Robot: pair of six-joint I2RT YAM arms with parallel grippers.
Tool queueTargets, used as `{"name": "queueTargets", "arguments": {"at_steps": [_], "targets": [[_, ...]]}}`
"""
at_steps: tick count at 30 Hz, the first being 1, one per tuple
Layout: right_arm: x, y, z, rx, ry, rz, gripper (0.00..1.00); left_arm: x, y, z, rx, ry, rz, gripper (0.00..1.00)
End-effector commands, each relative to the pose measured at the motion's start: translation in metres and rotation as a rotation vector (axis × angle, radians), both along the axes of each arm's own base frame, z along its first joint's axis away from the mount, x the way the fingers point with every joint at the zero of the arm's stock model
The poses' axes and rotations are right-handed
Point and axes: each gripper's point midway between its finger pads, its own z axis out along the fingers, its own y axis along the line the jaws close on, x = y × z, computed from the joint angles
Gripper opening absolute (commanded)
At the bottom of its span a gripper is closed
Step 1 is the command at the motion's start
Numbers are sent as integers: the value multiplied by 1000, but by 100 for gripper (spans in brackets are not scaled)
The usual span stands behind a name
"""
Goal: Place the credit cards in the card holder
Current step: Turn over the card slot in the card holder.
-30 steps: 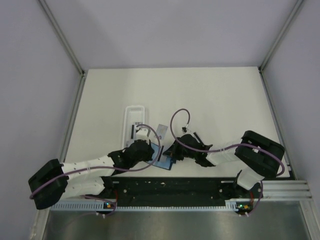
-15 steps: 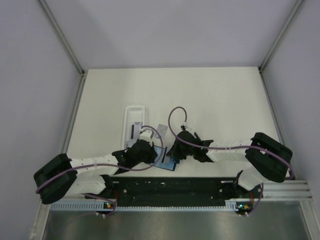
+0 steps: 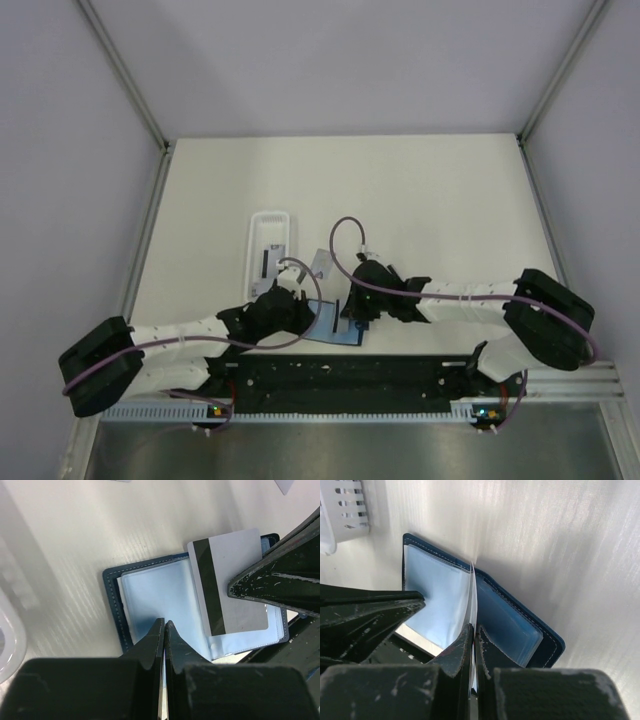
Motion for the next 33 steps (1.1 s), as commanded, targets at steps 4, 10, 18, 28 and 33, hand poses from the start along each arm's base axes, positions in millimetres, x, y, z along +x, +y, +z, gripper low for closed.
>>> {"name": "queueTargets", "arguments": {"at_steps": [4,10,18,28,33], "targets": [[-10,-47,-22,-203,18,88,0,-12,4,2,-38,7,-18,0],[-7,-47,-17,-185,9,103,0,-21,0,-6,-37,32,-59,0],[6,-34,10,-74,-45,41,0,-35,6,-15,-33,58,-50,0],[4,-9,33,142,-23,59,0,-42,11,-19,-43,66,-32,0],[1,-9,32,145,-14,70,0,-41,7,-19,-43,68,-42,0]]}}
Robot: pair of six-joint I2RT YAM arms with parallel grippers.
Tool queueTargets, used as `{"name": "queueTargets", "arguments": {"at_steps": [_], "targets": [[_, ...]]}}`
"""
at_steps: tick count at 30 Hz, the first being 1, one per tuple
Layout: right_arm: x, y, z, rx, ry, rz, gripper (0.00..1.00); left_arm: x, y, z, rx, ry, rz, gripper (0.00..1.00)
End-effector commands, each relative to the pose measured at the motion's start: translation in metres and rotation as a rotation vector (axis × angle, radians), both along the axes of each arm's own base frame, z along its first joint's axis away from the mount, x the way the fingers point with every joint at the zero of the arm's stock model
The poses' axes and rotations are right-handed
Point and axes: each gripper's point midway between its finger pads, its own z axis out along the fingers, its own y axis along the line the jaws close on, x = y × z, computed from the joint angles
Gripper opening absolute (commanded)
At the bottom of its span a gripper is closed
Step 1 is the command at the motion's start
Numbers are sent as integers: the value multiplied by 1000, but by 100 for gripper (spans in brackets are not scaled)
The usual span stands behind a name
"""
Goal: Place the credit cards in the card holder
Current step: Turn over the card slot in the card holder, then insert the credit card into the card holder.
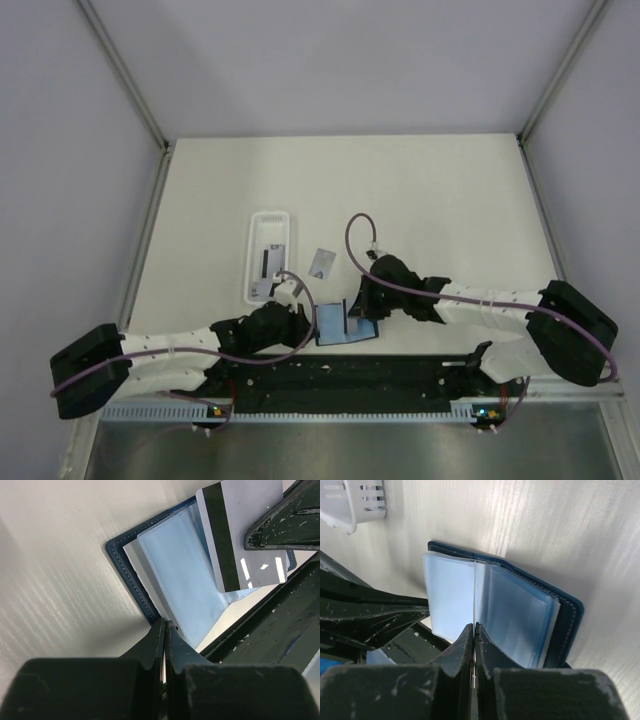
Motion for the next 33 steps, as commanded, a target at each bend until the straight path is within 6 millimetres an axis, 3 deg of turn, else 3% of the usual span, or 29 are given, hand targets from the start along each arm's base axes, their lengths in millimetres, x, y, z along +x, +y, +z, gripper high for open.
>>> {"name": "queueTargets", "arguments": {"at_steps": [1,8,18,33], "targets": [[3,10,16,75,-21,16,0,-4,6,-15,48,22,2,0],[3,7,23,80,-24,18,0,-5,4,-18,53,28,-4,0],[8,-12,15,47,10,21,0,-5,7,-21,67,30,4,0],[-2,-15,0,85,92,115,0,-5,6,-22,74,31,3,0]]}}
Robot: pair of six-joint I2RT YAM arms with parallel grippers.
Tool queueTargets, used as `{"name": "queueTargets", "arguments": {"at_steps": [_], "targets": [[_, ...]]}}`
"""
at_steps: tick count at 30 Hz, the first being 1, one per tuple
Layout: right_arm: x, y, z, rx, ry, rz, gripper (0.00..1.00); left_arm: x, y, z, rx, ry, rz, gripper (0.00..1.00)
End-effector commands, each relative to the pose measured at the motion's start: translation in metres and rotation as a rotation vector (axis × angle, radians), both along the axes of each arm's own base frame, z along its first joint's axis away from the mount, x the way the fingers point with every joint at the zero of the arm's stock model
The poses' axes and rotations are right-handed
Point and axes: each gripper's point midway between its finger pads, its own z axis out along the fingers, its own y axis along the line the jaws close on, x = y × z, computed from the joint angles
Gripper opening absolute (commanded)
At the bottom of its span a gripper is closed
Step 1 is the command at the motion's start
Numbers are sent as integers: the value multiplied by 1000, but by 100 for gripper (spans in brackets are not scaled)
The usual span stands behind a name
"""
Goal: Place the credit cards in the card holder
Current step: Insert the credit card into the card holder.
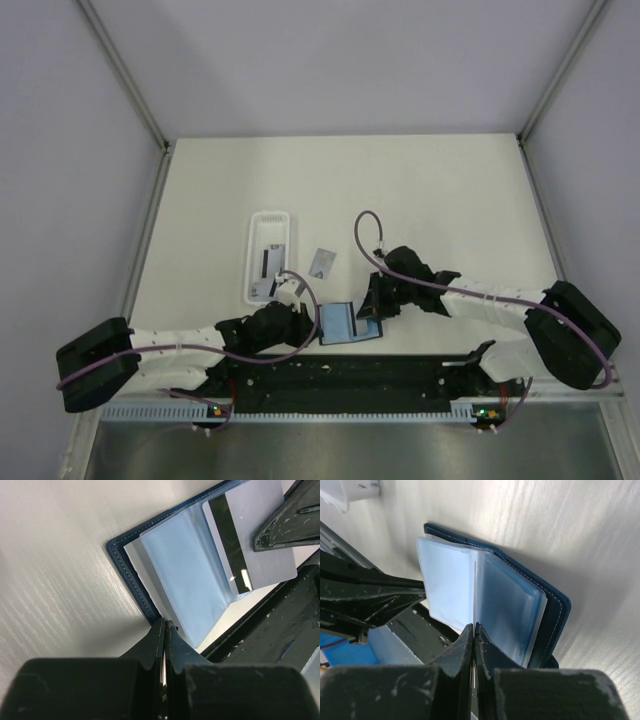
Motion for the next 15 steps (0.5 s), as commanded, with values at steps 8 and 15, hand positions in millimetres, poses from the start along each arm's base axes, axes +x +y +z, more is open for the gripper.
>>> {"name": "queueTargets", "arguments": {"at_steps": [8,15], "targets": [[-2,6,-10,50,22,40,0,-6,16,-21,99,30,3,0],[-4,9,-14,71,43,43,0,-5,15,-21,100,28,1,0]]}}
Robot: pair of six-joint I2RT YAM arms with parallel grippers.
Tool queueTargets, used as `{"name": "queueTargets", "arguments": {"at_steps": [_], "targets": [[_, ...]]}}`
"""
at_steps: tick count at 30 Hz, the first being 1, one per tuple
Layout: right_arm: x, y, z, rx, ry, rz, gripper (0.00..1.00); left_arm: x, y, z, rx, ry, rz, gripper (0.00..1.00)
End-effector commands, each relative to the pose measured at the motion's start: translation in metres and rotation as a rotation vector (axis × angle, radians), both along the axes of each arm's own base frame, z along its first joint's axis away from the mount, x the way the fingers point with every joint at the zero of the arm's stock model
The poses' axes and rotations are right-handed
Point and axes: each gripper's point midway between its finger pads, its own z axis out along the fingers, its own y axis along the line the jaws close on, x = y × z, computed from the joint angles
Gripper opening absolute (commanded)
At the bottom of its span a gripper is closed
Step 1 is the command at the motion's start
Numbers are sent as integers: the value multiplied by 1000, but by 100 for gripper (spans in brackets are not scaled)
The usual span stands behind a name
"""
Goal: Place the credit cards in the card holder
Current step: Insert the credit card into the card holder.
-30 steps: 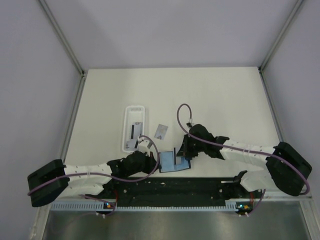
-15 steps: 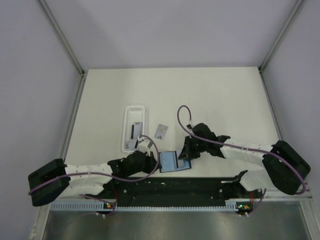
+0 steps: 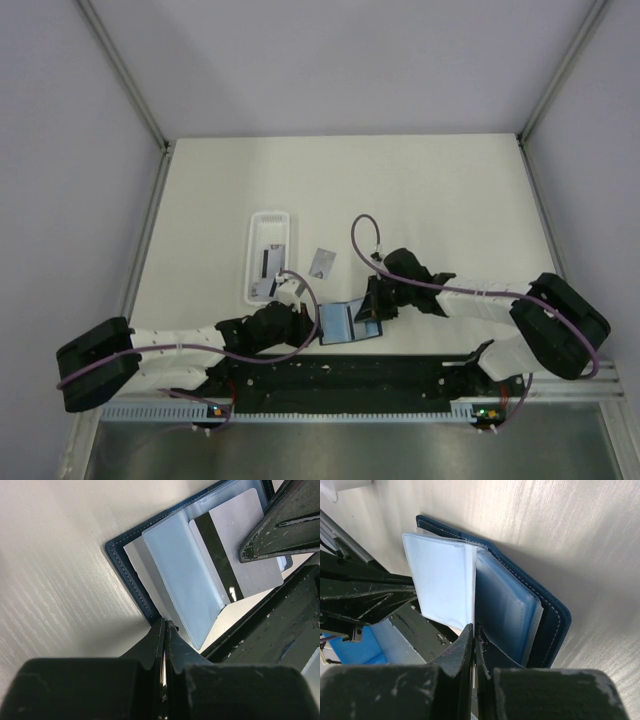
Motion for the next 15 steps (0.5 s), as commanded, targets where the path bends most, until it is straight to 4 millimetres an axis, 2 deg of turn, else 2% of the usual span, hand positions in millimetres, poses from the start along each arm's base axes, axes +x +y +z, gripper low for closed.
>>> {"name": "queueTargets", "arguments": {"at_steps": [1,15], "targets": [[5,6,2,44,-12,2,0,-6,15,-21,100,29,0,0],[5,8,-2,62,7,7,0,-5,15,-23,105,29,0,0]]}}
